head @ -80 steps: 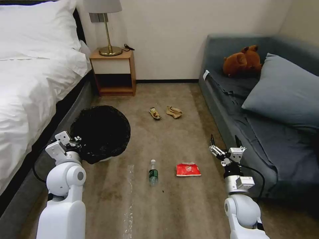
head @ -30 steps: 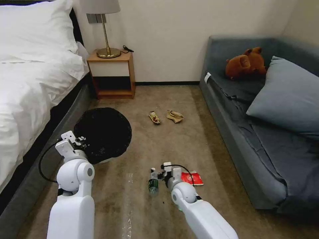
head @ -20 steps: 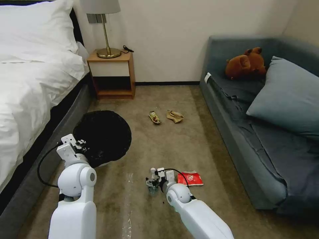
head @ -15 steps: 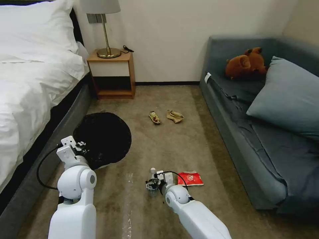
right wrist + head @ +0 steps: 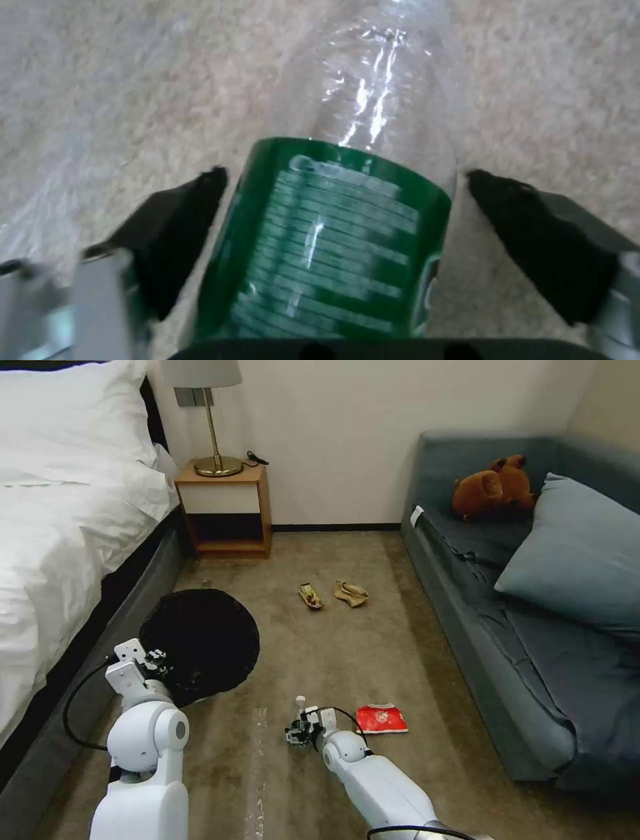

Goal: Pick up the trash bin, then pick up the garbage on the floor and place it into the trash bin.

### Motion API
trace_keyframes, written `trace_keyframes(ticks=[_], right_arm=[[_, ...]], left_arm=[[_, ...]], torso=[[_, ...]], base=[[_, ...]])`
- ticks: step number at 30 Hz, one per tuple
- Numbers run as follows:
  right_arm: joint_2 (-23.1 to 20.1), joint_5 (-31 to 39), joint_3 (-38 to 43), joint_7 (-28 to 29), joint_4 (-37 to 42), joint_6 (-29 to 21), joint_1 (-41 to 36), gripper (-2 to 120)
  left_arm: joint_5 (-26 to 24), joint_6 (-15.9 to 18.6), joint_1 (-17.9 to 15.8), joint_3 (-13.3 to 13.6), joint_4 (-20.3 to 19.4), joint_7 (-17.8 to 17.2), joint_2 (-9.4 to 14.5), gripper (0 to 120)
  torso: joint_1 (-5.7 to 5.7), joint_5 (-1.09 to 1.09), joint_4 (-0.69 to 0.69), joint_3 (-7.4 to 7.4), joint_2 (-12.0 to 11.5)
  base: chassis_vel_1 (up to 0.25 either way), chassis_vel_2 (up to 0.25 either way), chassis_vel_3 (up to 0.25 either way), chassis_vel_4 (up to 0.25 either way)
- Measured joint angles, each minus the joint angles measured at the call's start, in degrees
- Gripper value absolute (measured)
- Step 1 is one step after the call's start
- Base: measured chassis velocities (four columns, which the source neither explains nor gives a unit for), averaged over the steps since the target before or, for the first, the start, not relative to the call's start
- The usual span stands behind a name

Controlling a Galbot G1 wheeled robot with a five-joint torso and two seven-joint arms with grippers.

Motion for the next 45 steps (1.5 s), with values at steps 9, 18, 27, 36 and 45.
trace_keyframes(ticks=[9, 18, 27, 36, 45], right_arm=[[-0.03, -0.8, 1.92, 0.03, 0.37, 1.09, -0.92, 59], [-0.45, -0.61, 5.6, 0.78, 6.29, 1.98, -2.58, 27], [-1.33, -2.59, 9.68, 4.77, 20.96, 13.41, -1.43, 22], [-0.62, -1.7, 0.5, 8.01, 34.51, 18.12, 0.74, 22], [-1.39, -3.35, -11.45, 9.57, 33.92, 18.28, 4.79, 22]], left_arm=[[-1.37, -0.14, -0.44, 0.85, 0.56, -0.14, -0.31, 2], [-2.11, -0.03, -1.1, 0.15, 2.38, -0.45, -0.04, 2], [-2.02, -1.15, -1.89, 0.56, 5.64, -0.39, -0.67, 2], [-1.65, -1.7, -3.06, 1.39, 7.72, -0.36, -1.07, 2], [-0.99, -1.67, -3.38, 2.14, 7.38, -0.36, -1.79, 2]], torso=[[0.0, -0.02, -0.02, 0.0, 0.0], [0.01, 0.0, 0.01, 0.03, -0.02], [0.01, -0.02, 0.0, 0.02, -0.01], [0.01, -0.01, 0.0, 0.02, -0.02], [0.01, -0.01, 0.0, 0.02, -0.02]], base=[[0.0, 0.0, 0.0, 0.0], [0.0, 0.0, 0.0, 0.0], [0.0, 0.0, 0.0, 0.0], [0.0, 0.0, 0.0, 0.0], [0.0, 0.0, 0.0, 0.0]])
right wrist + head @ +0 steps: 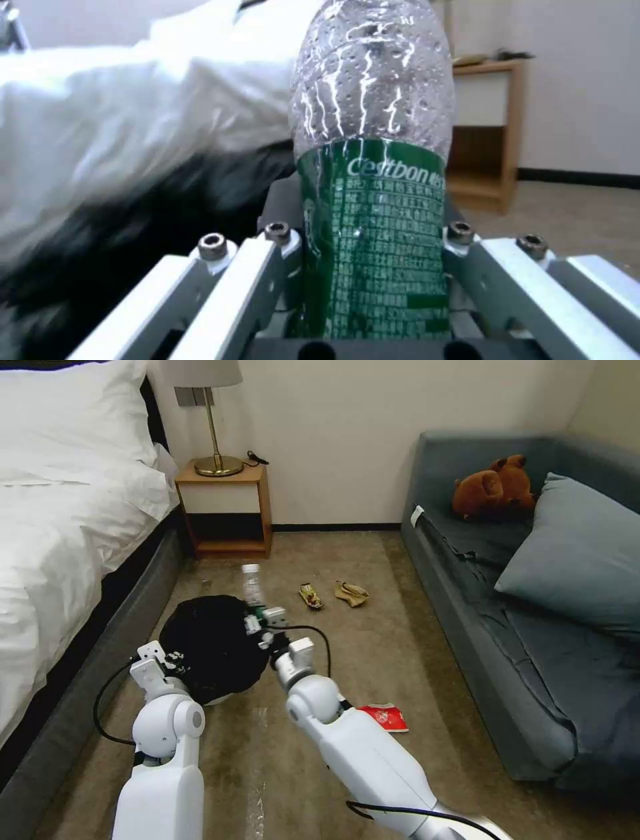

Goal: Pick up the trash bin, then pick up the garbage on the floor and place it into the trash bin.

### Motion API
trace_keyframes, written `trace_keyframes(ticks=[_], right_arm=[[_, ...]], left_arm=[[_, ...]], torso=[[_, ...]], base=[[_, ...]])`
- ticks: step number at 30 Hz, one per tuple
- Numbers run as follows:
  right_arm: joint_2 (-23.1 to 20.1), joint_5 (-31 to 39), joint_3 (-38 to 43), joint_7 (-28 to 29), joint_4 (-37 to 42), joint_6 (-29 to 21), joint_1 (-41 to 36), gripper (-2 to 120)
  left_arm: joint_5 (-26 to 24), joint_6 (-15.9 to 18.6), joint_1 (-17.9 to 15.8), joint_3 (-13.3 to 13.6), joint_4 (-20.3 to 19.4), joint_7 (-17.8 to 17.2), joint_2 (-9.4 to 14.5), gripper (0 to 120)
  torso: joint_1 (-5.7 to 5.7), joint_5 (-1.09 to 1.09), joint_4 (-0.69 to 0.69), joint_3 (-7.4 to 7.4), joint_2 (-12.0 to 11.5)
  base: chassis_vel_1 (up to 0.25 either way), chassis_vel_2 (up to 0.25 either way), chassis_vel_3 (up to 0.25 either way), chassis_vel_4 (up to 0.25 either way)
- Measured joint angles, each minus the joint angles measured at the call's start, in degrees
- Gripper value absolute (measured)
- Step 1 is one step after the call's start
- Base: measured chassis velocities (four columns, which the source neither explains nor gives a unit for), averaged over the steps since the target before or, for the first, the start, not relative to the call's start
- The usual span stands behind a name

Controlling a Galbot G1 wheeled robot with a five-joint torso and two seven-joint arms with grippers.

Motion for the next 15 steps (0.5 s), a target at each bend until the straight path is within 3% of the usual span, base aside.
trace_keyframes(ticks=[9, 13, 15], right_arm=[[0.34, -4.59, -4.51, -0.02, -5.75, 1.85, 0.12, 24], [0.66, -5.14, -4.38, -0.21, -6.03, 2.05, -0.65, 37], [0.76, -5.12, -4.04, -0.27, -5.78, 2.1, -0.72, 49]], left_arm=[[1.17, 0.05, 0.64, 0.93, -0.83, 0.02, -1.12, 2], [1.23, 0.15, 0.62, 1.0, -0.99, 0.02, -1.05, 2], [1.45, 0.17, 0.47, 0.96, -0.94, 0.02, -1.0, 2]], torso=[[0.0, 0.0, -0.01, 0.0, 0.0], [0.0, 0.0, 0.0, 0.0, 0.0], [0.0, 0.0, -0.01, 0.0, 0.0]], base=[[0.0, 0.0, 0.0, 0.0], [0.0, 0.0, 0.0, 0.0], [0.0, 0.0, 0.0, 0.0]])
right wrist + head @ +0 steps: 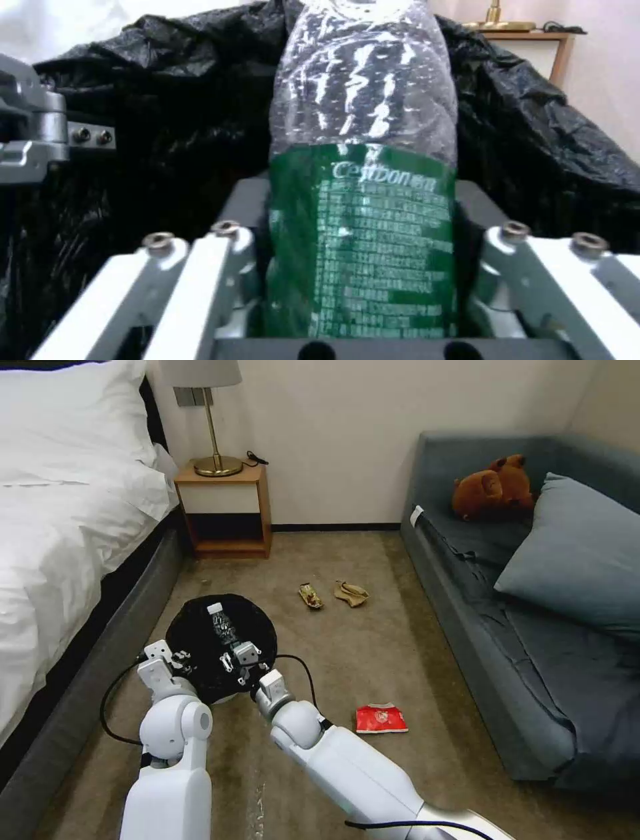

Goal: Pick up the trash bin, then pick up the garbage on the floor and place it into the trash bin.

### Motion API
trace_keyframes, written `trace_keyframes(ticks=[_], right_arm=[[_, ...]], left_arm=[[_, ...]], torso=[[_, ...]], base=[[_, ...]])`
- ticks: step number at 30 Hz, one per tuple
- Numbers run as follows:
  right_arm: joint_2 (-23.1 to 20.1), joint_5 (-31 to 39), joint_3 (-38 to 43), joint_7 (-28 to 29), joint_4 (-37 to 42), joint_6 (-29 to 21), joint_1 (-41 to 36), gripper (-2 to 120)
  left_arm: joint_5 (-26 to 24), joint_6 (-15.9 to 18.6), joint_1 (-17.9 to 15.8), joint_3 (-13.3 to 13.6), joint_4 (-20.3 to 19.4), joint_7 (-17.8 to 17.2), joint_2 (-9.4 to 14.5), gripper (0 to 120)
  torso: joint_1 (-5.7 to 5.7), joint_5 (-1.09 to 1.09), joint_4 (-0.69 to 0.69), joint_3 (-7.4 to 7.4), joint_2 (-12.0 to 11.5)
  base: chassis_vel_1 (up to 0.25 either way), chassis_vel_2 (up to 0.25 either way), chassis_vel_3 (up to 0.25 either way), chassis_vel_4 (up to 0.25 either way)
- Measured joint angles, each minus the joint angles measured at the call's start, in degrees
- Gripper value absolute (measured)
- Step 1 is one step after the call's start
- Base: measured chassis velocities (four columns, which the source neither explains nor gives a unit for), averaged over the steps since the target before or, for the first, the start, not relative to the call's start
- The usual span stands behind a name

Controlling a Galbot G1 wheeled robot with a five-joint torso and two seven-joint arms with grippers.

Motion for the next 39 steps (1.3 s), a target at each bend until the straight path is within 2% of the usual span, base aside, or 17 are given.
trace_keyframes(ticks=[1, 2, 4, 6, 7, 8, 12, 13, 14, 16, 18, 26, 32, 36, 37, 39], right_arm=[[0.0, 0.0, 0.0, 0.0, 0.0, 0.0, 0.0, 49], [0.08, 0.35, 0.28, 0.13, 0.37, 0.07, 0.0, 57], [0.1, 0.61, 0.5, 0.25, 0.7, 0.07, 0.02, 60], [-0.01, 0.94, 0.86, 0.68, 1.68, -0.13, 0.29, 70], [-0.01, 0.94, 0.86, 0.68, 1.68, -0.13, 0.29, 70], [-0.43, 1.19, 1.05, 1.15, 2.81, -0.65, 0.62, 79], [-0.91, 1.71, 1.14, 1.59, 3.75, -1.19, 0.87, 84], [-1.65, 2.46, 1.58, 2.52, 5.31, -1.93, 1.24, 95], [-1.86, 2.54, 1.9, 2.75, 5.7, -2.08, 1.32, 96], [-2.35, 2.56, 2.92, 3.07, 6.52, -2.28, 1.45, 99], [-4.41, 2.27, 8.28, 3.56, 8.58, -3.4, 1.64, 100], [-7.57, 0.29, 17.65, 4.75, 6.84, -6.8, -0.47, 100], [-9.66, -5.23, 24.14, 0.75, 0.05, -10.56, -4.16, 100], [-11.32, -11.53, 27.94, -5.13, -3.12, -12.87, -5.74, 100], [-11.32, -11.53, 27.94, -5.13, -3.12, -12.87, -5.74, 100], [-12.58, -16.51, 29.63, -8.7, -5.41, -13.06, -5.91, 100]], left_arm=[[0.0, 0.0, 0.0, 0.0, 0.0, 0.0, 0.0, 2], [0.19, 0.0, 0.0, 0.17, 0.1, 0.0, -0.08, 2], [0.26, -0.01, 0.01, 0.29, 0.23, 0.0, -0.11, 2], [0.42, -0.04, -0.08, 0.47, 0.62, 0.02, -0.13, 2], [0.42, -0.04, -0.08, 0.47, 0.62, 0.02, -0.13, 2], [0.49, -0.06, -0.34, 0.58, 0.86, 0.03, -0.14, 2], [0.51, -0.07, -0.52, 0.68, 0.98, 0.03, -0.14, 2], [0.51, -0.08, -0.79, 0.89, 1.21, 0.06, -0.14, 2], [0.51, -0.08, -0.84, 0.93, 1.27, 0.06, -0.13, 2], [0.51, -0.09, -0.94, 1.01, 1.46, 0.06, -0.12, 2], [0.52, -0.26, -1.14, 1.08, 2.16, 0.09, -0.03, 2], [0.32, -0.68, -1.46, 1.06, 2.81, 0.19, 0.4, 2], [-0.2, -0.74, -1.89, 1.35, 3.0, 0.19, 0.83, 2], [-0.36, -0.75, -2.0, 1.62, 2.87, 0.15, 1.01, 2], [-0.36, -0.75, -2.0, 1.62, 2.87, 0.15, 1.01, 2], [-0.39, -0.73, -2.0, 1.78, 2.58, 0.09, 1.01, 2]], torso=[[0.0, 0.0, 0.0, 0.0, 0.0], [0.0, 0.0, 0.01, 0.0, 0.0], [0.0, 0.0, 0.0, 0.0, 0.0], [0.0, 0.0, 0.0, 0.0, 0.0], [0.0, 0.0, 0.0, 0.0, 0.0], [0.0, 0.0, 0.01, 0.0, 0.0], [0.0, 0.0, 0.0, 0.0, 0.0], [0.0, 0.0, 0.0, 0.0, 0.0], [0.0, 0.0, 0.01, 0.0, 0.0], [0.0, 0.01, 0.01, 0.0, 0.0], [0.0, 0.01, 0.01, 0.0, 0.0], [0.0, 0.01, 0.0, 0.0, 0.0], [0.0, 0.02, 0.0, 0.0, 0.0], [0.0, 0.02, 0.0, 0.0, 0.0], [0.0, 0.02, 0.0, 0.0, 0.0], [-0.01, 0.01, 0.0, 0.0, 0.0]], base=[[0.0, 0.0, 0.0, 0.0], [0.0, 0.0, 0.0, 0.0], [0.0, 0.0, 0.0, 0.0], [0.0, 0.0, 0.0, 0.0], [0.0, 0.0, 0.0, 0.0], [0.0, 0.0, 0.0, 0.0], [0.0, 0.0, 0.0, 0.0], [0.0, 0.0, 0.0, 0.0], [0.0, 0.0, 0.0, 0.0], [0.0, 0.0, 0.0, 0.0], [0.0, 0.0, 0.0, 0.0], [0.0, 0.0, 0.0, 0.0], [0.0, 0.0, 0.0, 0.0], [0.0, 0.0, 0.0, 0.0], [0.0, 0.0, 0.0, 0.0], [0.0, 0.0, 0.0, 0.0]])
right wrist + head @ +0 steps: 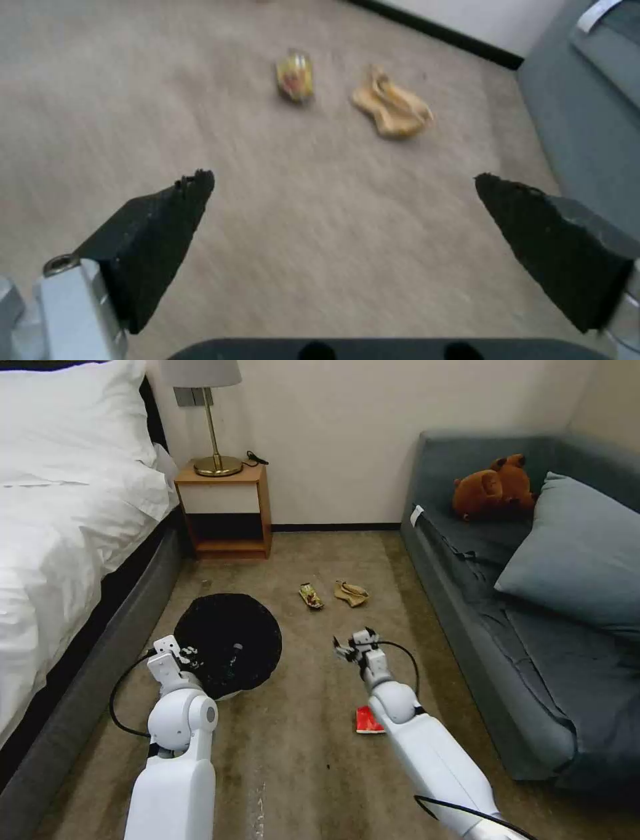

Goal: Pick up the trash bin, then pick up the garbage on the floor and place it into the trash bin.

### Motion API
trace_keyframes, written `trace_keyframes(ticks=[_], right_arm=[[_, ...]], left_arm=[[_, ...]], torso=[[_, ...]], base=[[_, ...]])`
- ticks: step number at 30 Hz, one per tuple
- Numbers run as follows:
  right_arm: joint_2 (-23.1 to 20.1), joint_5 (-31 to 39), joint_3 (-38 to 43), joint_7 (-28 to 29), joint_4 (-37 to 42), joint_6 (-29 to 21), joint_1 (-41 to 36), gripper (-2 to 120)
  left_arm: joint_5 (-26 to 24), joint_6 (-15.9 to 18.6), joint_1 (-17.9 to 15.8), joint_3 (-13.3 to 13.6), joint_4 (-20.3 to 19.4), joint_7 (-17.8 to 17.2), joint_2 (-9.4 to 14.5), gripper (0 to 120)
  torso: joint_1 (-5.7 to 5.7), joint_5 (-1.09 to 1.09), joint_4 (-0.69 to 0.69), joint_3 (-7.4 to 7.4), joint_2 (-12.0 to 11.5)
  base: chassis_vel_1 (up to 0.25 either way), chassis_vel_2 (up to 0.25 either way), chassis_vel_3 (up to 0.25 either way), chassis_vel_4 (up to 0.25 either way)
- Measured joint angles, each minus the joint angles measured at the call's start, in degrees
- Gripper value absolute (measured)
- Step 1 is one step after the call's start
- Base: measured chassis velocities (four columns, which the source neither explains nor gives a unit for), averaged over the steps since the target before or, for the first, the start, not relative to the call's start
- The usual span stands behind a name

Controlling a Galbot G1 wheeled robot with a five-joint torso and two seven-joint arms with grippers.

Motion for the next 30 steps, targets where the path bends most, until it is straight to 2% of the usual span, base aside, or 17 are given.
trace_keyframes(ticks=[8, 10, 11, 12, 15, 20, 22, 30], right_arm=[[-1.39, -10.73, 1.6, -5.79, -4.5, 1.75, -0.52, 100], [-1.84, -15.57, 1.98, -8.99, -5.21, 2.34, -1.01, 100], [-1.84, -15.57, 1.98, -8.99, -5.21, 2.34, -1.01, 100], [-2.31, -20.47, 2.58, -11.35, -5.86, 3.71, -1.54, 100], [-2.68, -24.78, 3.32, -13.12, -6.79, 5.44, -2.21, 100], [-2.79, -29.11, 4.2, -14.08, -7.73, 7.12, -2.58, 100], [-2.75, -33.54, 5.63, -14.94, -8.96, 8.77, -2.62, 100], [-2.63, -38.56, 7.68, -16.15, -13.94, 12.28, -1.11, 100]], left_arm=[[-0.01, -0.07, 0.33, 0.19, -0.37, -0.21, -0.21, 2], [-0.01, -0.12, 0.38, 0.17, -0.53, -0.23, -0.22, 2], [-0.01, -0.12, 0.38, 0.17, -0.53, -0.23, -0.22, 2], [0.01, -0.28, 0.44, 0.14, -0.71, -0.23, -0.21, 2], [0.01, -0.4, 0.62, 0.13, -0.95, -0.23, -0.22, 2], [0.11, -0.48, 0.82, 0.07, -0.95, -0.25, -0.25, 2], [0.34, -0.7, 0.92, 0.05, -0.94, -0.26, -0.45, 2], [0.56, -0.87, 0.92, 0.24, -0.8, -0.26, -0.59, 2]], torso=[[0.0, 0.0, 0.0, 0.0, 0.0], [0.0, 0.01, 0.01, 0.0, 0.01], [0.0, 0.01, 0.01, 0.0, 0.01], [0.0, 0.0, 0.01, 0.0, 0.01], [0.0, 0.0, 0.0, 0.0, 0.01], [0.0, 0.0, 0.01, 0.0, 0.01], [0.0, -0.01, 0.01, 0.0, 0.01], [0.0, -0.01, 0.01, 0.0, 0.01]], base=[[0.0, 0.0, 0.0, 0.0], [0.0, 0.0, 0.0, 0.0], [0.0, 0.0, 0.0, 0.0], [0.0, 0.0, 0.0, 0.0], [0.0, 0.0, 0.0, 0.0], [0.0, 0.0, 0.0, 0.0], [0.0, 0.0, 0.0, 0.0], [0.0, 0.0, 0.0, 0.0]])
